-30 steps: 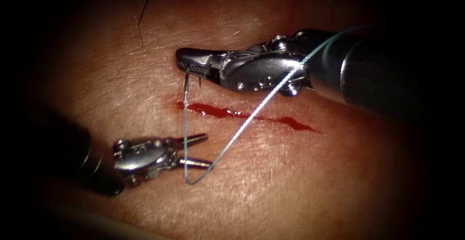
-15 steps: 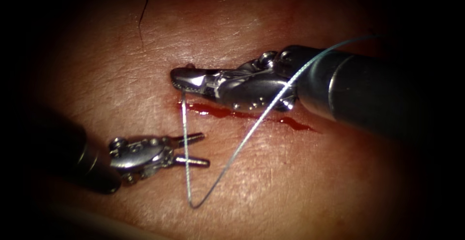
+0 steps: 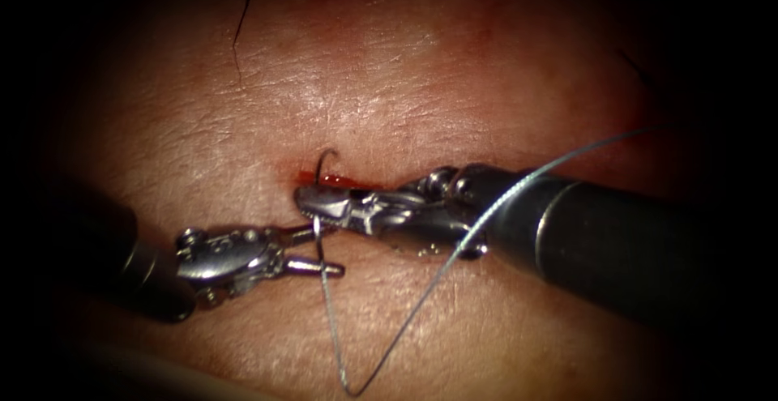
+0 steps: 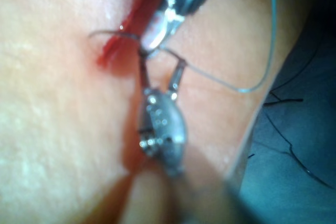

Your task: Wound Closure

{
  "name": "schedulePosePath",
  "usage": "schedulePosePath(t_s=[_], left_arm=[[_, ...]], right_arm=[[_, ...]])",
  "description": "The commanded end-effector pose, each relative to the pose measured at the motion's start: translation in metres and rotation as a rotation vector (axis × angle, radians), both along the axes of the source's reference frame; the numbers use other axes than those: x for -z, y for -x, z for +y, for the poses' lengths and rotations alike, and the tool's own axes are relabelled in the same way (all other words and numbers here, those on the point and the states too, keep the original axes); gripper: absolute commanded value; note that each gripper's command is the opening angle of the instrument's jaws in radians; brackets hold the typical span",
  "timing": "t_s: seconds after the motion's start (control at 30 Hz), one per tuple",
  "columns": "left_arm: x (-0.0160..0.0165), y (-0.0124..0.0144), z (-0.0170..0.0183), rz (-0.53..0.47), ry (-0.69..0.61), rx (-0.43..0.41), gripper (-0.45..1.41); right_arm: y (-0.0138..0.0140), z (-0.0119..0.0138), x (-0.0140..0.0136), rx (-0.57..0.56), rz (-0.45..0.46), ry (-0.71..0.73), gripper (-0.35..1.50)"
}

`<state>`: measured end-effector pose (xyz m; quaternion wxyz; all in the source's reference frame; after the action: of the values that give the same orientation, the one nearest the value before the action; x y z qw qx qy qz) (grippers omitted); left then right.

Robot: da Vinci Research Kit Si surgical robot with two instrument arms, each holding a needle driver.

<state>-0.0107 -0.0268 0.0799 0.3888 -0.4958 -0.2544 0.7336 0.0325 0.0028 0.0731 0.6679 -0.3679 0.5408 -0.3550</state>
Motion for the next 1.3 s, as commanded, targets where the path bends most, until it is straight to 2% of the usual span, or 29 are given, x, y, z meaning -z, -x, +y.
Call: schedulePosePath(t_s=[0.03, 0.33, 0.47, 0.57, 0.63, 0.8, 1.07, 1.3], left_arm=[[-0.0005, -0.0001, -0.001, 0.002, -0.005, -0.001, 0.49], [-0.0005, -0.0002, -0.0009, 0.002, -0.005, -0.001, 0.49], [-0.0005, -0.0002, -0.0009, 0.001, -0.005, -0.001, 0.47], [-0.0005, -0.0001, -0.0009, 0.003, -0.004, 0.001, 0.47], [-0.0005, -0.0001, -0.0009, 0.004, -0.004, 0.002, 0.47], [-0.0005, -0.0001, -0.0009, 0.004, -0.004, 0.001, 0.46], [-0.0005, -0.0001, -0.0009, 0.003, -0.004, 0.001, 0.46], [-0.0006, -0.0002, -0.0008, 0.003, -0.004, 0.001, 0.44]], right_arm=[[-0.0003, -0.0006, -0.0002, -0.022, -0.003, -0.034, -0.35], [-0.0003, -0.0007, 0.0003, -0.062, -0.005, -0.111, -0.35], [-0.0001, -0.0002, 0.0001, -0.089, 0.029, -0.201, -0.35], [0.0, 0.0011, 0.0005, -0.122, 0.06, -0.311, -0.35], [0.0003, 0.0026, 0.0008, -0.15, 0.102, -0.45, -0.35], [0.0005, 0.0048, 0.0014, -0.183, 0.144, -0.631, -0.35], [-0.0002, 0.006, -0.0013, -0.217, 0.098, -0.888, -0.35], [-0.0007, 0.0078, -0.0019, -0.239, 0.126, -1.08, -0.35]])
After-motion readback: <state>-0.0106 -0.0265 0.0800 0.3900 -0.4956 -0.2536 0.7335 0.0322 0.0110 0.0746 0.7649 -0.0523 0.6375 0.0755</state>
